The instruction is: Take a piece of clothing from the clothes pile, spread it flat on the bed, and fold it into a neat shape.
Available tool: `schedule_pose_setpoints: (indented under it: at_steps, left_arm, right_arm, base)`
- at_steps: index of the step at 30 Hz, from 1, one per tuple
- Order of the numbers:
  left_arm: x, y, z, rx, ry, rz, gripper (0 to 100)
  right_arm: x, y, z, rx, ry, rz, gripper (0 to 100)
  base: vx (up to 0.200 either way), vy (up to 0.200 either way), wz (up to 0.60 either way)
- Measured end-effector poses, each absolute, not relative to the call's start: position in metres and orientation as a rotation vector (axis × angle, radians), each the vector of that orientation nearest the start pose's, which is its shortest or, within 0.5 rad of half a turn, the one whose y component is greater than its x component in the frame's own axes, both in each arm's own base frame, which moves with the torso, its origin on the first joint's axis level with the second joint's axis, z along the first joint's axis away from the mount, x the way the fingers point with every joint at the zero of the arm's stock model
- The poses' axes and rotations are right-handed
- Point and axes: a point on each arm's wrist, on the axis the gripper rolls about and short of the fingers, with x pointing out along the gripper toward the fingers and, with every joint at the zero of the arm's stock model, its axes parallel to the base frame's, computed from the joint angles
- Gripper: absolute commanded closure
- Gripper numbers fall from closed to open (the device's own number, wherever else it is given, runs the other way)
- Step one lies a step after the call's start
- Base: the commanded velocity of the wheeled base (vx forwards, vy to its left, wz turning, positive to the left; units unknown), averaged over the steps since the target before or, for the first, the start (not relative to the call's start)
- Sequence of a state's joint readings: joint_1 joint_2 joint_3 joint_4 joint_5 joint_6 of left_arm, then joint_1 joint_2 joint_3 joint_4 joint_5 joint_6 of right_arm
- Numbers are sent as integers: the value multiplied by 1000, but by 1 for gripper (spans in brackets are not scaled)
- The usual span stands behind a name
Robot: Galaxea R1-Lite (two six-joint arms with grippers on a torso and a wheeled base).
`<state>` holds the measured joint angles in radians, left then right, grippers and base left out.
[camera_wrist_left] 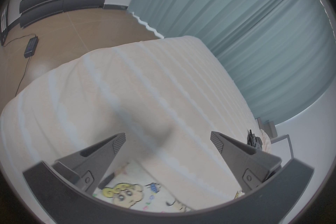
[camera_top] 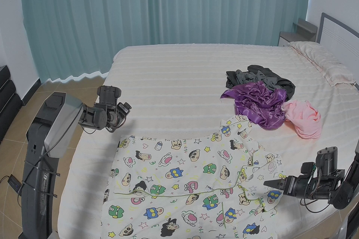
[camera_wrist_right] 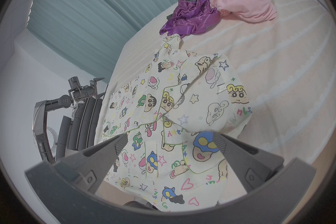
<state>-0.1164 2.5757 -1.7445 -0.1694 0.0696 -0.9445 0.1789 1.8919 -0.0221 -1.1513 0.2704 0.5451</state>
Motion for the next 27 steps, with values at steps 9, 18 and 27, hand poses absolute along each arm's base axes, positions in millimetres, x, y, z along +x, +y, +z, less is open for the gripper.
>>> schedule_pose_setpoints:
  at_steps: [9,18,27]
  left_arm:
    - [456,-46,9,-891,868,192,0]
    - [389,-40,4,-906,987,150,0]
    - [341,-33,1,-841,865,12,0]
  right_arm:
    - [190,38,30,551,792,222,0]
    - [190,38,29,552,793,223,0]
    - [190,39,29,551,798,224,0]
  base:
    - [0,0,0]
    - [0,0,0]
    - [0,0,0]
